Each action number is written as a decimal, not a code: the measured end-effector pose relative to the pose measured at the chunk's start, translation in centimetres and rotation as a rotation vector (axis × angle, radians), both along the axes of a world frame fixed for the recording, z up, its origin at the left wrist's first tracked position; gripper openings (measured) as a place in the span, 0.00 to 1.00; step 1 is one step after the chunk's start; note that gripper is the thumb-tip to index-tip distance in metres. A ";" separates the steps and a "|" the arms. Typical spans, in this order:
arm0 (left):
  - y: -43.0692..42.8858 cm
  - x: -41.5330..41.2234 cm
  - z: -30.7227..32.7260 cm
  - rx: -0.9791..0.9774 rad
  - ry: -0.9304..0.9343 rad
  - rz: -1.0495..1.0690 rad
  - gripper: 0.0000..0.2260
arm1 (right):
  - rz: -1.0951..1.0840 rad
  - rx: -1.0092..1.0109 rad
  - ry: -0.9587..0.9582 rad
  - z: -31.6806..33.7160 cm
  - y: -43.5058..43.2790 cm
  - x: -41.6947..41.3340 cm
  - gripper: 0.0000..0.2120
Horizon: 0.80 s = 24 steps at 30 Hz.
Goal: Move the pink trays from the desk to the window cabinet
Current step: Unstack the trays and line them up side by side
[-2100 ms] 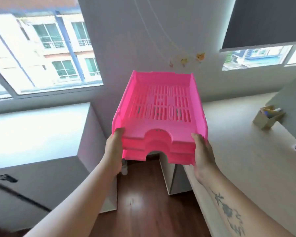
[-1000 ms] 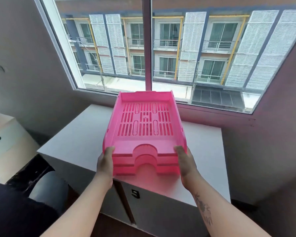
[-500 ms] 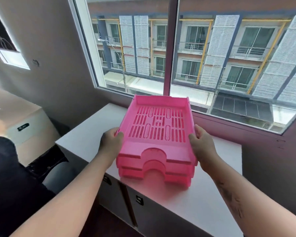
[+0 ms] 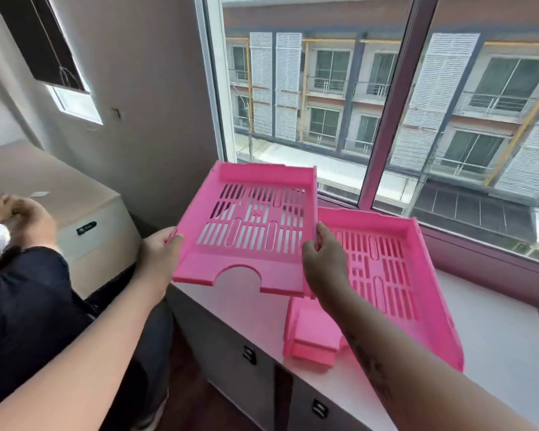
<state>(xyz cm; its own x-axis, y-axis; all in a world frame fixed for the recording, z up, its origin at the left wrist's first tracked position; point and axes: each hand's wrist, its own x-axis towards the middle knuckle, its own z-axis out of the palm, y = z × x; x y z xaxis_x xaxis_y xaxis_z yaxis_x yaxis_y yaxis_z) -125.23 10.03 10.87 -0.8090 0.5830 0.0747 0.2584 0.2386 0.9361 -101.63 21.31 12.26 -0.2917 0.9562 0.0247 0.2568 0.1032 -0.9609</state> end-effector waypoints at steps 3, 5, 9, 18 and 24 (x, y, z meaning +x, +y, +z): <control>0.7 -5.3 -1.4 -0.021 -0.059 -0.017 0.12 | -0.054 -0.069 -0.038 -2.9 -0.3 -5.7 0.28; 1.5 -8.0 -2.6 -0.045 -0.078 -0.029 0.09 | -0.119 -0.085 -0.075 -4.7 -0.5 -8.4 0.28; 4.3 -11.7 -4.9 -0.083 -0.101 -0.119 0.02 | -0.210 -0.128 -0.163 -6.5 -0.3 -11.2 0.28; 7.2 -12.7 -9.7 -0.189 -0.204 -0.258 0.14 | -0.316 -0.214 -0.244 -9.0 -0.4 -12.3 0.30; 8.8 -13.1 -7.7 -0.163 -0.048 -0.180 0.18 | -0.186 -0.055 -0.320 -5.9 0.4 -12.2 0.29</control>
<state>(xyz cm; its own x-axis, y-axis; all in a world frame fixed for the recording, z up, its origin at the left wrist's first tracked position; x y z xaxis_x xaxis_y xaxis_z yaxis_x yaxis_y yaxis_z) -138.32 18.80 3.22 -0.6912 0.7194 -0.0684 0.2662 0.3414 0.9014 -113.85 21.70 6.34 -0.0977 0.9909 -0.0925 0.5548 -0.0230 -0.8316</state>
